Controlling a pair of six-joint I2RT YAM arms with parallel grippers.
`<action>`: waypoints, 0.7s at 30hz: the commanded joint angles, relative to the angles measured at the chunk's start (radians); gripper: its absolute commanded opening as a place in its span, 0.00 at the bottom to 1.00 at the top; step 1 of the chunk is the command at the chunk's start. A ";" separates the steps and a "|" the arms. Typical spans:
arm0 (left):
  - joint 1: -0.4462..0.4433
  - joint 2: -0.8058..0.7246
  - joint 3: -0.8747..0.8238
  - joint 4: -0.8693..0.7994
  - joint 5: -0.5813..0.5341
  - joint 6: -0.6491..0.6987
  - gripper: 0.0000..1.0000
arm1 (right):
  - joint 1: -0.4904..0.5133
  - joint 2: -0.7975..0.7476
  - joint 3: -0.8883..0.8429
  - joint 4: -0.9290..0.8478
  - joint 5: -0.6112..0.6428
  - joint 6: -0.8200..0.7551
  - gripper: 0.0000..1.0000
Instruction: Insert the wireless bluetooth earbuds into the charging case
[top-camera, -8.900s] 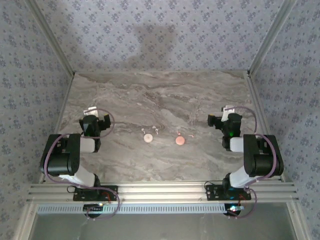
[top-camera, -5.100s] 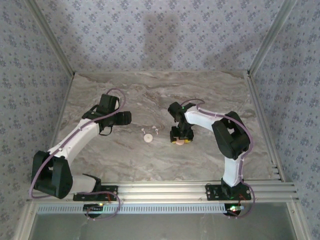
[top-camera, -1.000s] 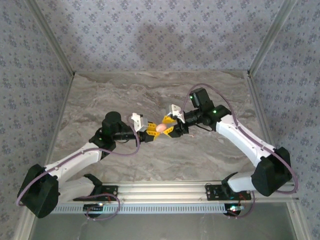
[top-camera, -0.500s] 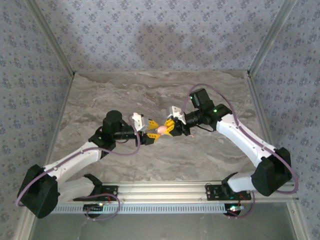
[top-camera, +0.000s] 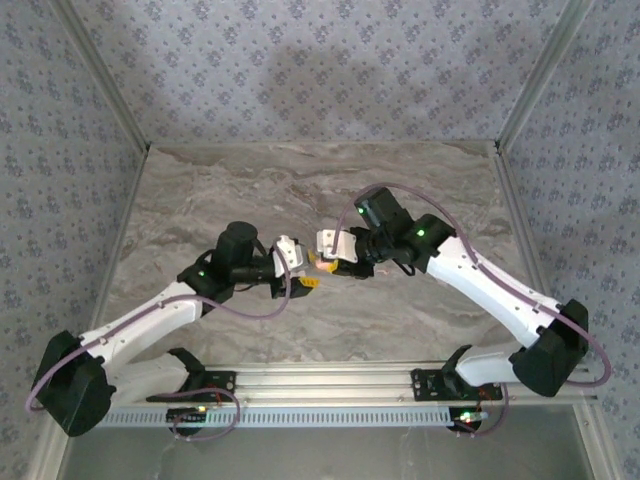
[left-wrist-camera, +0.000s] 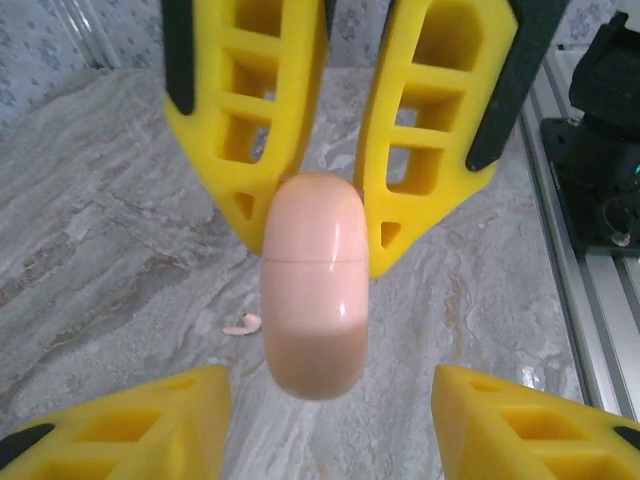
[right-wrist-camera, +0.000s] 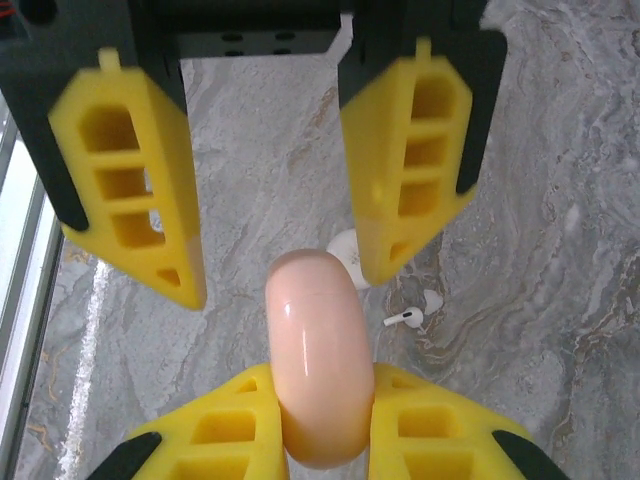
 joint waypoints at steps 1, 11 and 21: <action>-0.007 0.012 0.044 -0.041 0.020 0.033 0.54 | 0.020 0.024 0.037 -0.054 0.044 -0.037 0.16; -0.006 0.004 0.030 0.007 0.043 0.008 0.33 | 0.028 0.033 0.038 -0.062 -0.033 -0.048 0.17; 0.001 0.006 0.007 0.073 0.088 -0.026 0.20 | -0.031 -0.074 -0.108 0.062 -0.167 0.003 0.33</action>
